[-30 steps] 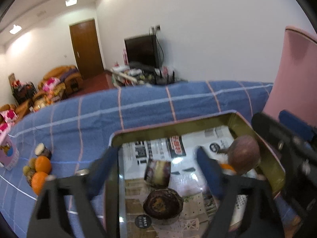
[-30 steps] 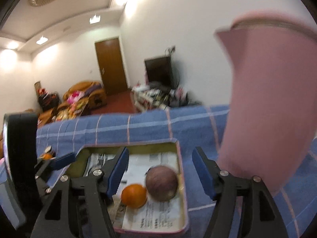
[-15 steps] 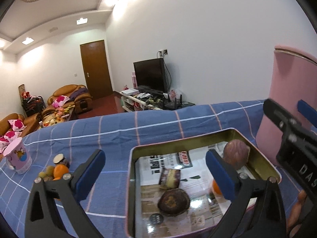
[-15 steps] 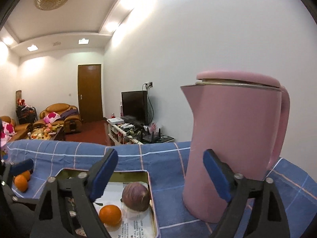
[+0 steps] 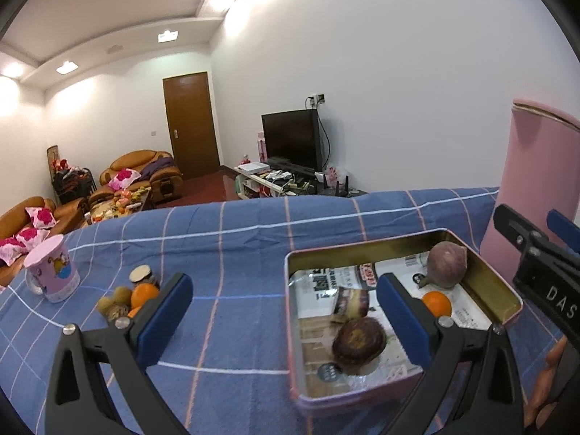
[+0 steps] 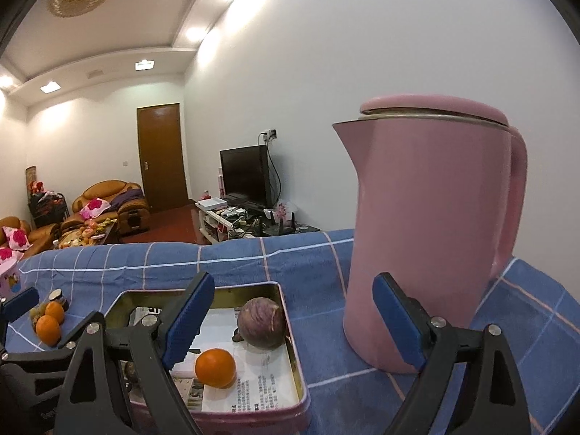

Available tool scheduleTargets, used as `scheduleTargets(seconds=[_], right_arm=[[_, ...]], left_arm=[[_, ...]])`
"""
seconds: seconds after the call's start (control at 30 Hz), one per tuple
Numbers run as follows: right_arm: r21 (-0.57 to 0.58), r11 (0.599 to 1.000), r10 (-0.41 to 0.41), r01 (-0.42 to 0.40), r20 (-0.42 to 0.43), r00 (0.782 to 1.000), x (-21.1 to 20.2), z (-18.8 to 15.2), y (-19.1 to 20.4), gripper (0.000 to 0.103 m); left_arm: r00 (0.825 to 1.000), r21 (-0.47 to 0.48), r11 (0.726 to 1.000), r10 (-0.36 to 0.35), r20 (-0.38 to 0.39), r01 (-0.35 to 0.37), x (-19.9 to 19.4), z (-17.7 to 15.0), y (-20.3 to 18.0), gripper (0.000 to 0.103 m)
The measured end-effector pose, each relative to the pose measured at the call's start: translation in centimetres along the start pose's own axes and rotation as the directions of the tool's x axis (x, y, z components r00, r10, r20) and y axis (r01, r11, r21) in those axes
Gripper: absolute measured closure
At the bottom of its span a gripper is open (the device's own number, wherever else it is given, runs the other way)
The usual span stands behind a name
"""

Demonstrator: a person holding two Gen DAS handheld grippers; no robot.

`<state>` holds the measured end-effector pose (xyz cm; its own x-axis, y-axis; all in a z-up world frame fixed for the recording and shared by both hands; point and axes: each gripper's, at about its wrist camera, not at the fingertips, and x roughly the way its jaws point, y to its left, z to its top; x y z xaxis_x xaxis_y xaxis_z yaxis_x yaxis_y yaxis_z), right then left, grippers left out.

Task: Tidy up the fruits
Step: 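Open the right gripper releasing the turnip while the left gripper releases the jar into the tin, then move both grippers away from the tin back toward the fruit pile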

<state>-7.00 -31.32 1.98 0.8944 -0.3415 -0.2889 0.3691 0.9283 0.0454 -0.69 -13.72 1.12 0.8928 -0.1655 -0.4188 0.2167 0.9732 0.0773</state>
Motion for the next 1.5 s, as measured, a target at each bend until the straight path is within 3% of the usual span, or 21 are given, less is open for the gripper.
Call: scheduleTargets(seconds=[0.2, 0.6, 0.87, 1.5], right_arm=[[0.072, 0.997, 0.024, -0.023, -0.018, 1.0, -1.7, -0.7, 0.1, 0.013], [0.083, 0.995, 0.059, -0.056, -0.031, 0.998, -3.2, -1.5, 3.6, 0.013], [0.085, 0.993, 0.082, -0.078, -0.042, 0.996, -3.3, -2.0, 7.0, 0.013], [0.052, 0.981, 0.193, -0.189, -0.1, 0.976, -2.2, -2.9, 16.7, 0.013]], left_arm=[[1.0, -0.002, 1.0, 0.01, 0.003, -0.01, -0.8, -0.6, 1.2, 0.0], [1.0, 0.008, 1.0, 0.02, 0.005, -0.02, -1.7, -1.3, 4.4, 0.0], [0.998, 0.03, 0.998, 0.06, 0.014, -0.06, -1.5, -1.5, 7.7, 0.0], [0.991, -0.047, 0.99, 0.128, -0.033, -0.13, 0.8, -1.8, 17.0, 0.0]])
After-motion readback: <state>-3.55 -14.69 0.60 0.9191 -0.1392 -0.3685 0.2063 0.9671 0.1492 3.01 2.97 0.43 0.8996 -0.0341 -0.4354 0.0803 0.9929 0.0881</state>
